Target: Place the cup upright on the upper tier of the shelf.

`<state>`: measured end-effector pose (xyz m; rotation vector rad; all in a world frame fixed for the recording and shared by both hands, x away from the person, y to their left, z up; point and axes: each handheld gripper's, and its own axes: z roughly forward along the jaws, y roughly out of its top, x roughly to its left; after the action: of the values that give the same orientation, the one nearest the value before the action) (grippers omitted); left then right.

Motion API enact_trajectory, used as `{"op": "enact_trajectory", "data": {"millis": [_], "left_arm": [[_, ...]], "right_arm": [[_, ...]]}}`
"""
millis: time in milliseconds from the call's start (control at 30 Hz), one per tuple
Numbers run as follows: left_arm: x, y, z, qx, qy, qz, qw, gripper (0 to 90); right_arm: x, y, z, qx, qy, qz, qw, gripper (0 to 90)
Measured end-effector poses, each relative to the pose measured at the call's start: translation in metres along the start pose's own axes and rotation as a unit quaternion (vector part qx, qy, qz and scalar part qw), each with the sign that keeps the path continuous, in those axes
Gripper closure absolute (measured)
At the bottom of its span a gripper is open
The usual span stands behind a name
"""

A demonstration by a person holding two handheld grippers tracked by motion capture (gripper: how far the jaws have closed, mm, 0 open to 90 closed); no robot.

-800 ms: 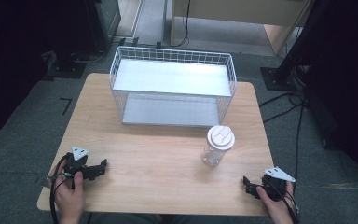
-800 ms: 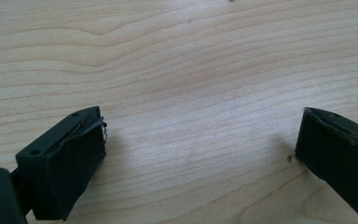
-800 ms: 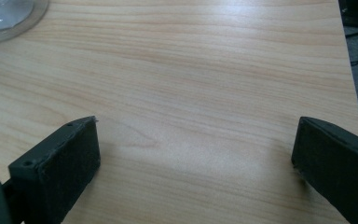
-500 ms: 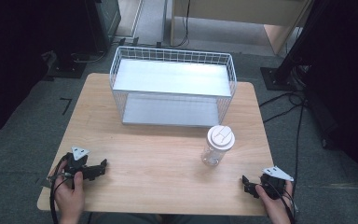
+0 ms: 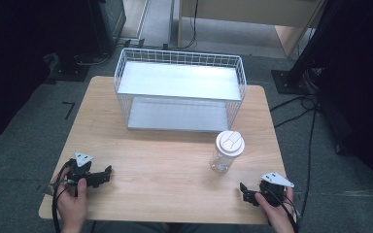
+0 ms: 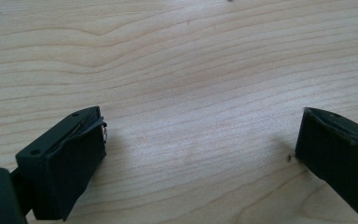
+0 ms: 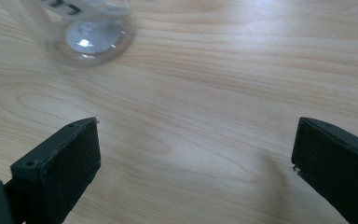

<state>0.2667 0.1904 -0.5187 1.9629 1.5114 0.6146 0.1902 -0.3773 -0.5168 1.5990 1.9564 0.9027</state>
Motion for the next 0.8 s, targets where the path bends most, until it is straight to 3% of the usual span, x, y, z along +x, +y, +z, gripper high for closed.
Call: {"op": "enact_trajectory", "data": {"millis": [233,533,800], "left_arm": [[0.000,0.000,0.000,0.000,0.000,0.000,1.0000,1.8],[0.000,0.000,0.000,0.000,0.000,0.000,1.0000,1.8],[0.000,0.000,0.000,0.000,0.000,0.001,1.0000,1.8]], "right_arm": [[0.014,0.005,0.002,-0.008,0.013,-0.013,0.9998,1.1],[0.032,0.015,0.006,-0.022,0.040,-0.013,0.9989,1.1],[0.053,0.028,0.014,-0.021,0.054,-0.033,0.9978,1.1]]}}
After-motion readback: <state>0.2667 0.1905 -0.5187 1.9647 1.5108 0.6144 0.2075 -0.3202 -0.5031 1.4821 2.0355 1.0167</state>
